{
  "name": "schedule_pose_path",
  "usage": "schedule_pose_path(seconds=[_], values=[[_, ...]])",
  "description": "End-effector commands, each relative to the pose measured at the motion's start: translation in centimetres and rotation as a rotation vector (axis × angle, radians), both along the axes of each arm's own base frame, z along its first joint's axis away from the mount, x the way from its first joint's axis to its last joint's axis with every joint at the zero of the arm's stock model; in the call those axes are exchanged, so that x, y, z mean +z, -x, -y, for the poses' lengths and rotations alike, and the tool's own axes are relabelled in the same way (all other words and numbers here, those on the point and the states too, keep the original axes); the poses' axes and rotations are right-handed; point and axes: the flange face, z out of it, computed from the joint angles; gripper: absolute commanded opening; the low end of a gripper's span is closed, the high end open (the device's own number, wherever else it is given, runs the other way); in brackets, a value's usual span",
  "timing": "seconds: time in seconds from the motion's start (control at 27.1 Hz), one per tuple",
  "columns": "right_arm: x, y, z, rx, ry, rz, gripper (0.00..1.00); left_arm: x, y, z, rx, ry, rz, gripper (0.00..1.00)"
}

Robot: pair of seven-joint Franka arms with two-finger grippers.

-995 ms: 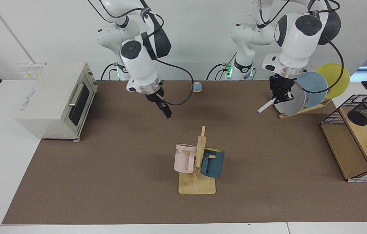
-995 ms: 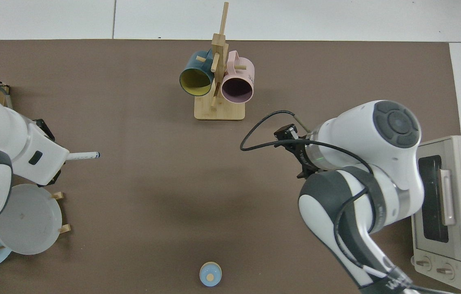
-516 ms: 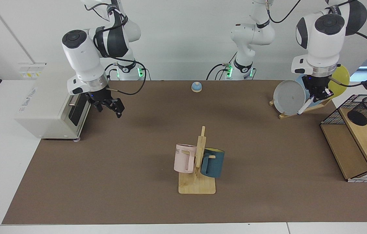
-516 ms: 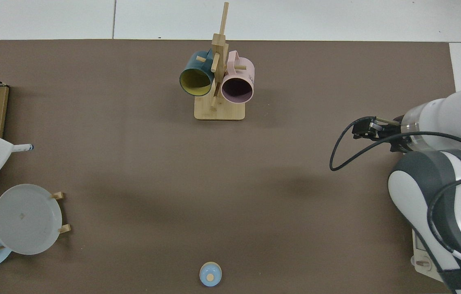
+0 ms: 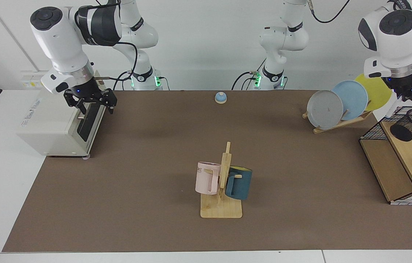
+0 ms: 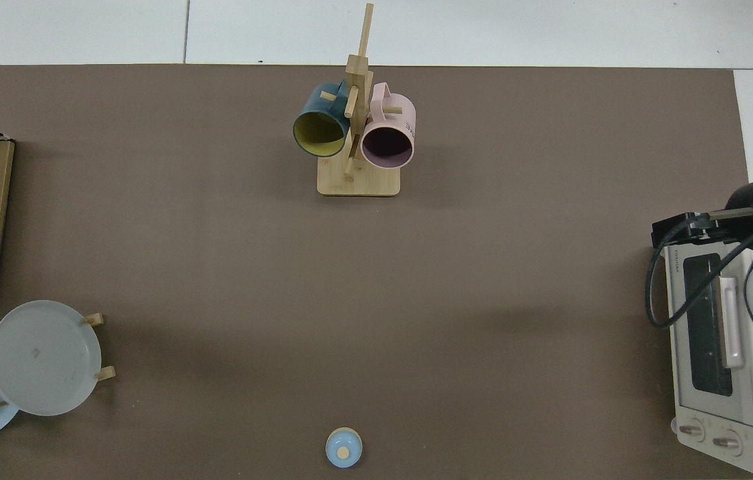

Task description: Put markers into pen holder

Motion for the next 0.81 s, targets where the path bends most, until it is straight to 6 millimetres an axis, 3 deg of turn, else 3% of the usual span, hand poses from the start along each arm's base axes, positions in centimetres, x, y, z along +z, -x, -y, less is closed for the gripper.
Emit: schedule_pose_path(seconds=[0.0, 0.15, 0.41, 0.63, 0.77], values=[[2.0, 1.4, -0.6, 0.032, 0.000, -0.002, 1.00, 1.8, -1.9, -2.4, -0.021, -0.110, 0.000, 0.00], [2.9, 1.7, -0.9, 0.037, -0.003, 0.015, 1.00, 2.5, -3.3, -2.5, -0.138, -0.158, -0.030, 0.00], [3.0, 1.9, -0.8, 0.016, -0.012, 0.017, 1.00, 3.2, -4.0, -4.2, -0.326, -0.197, -0.095, 0.00], [3.0, 1.4, -1.0, -0.003, -0.034, 0.039, 1.00, 3.0, -3.3, -6.7, -0.313, -0.199, -0.095, 0.00], [2.9, 1.3, -1.0, -0.002, -0.029, 0.042, 1.00, 1.8, -2.8, -8.1, -0.309, -0.190, -0.134, 0.00]])
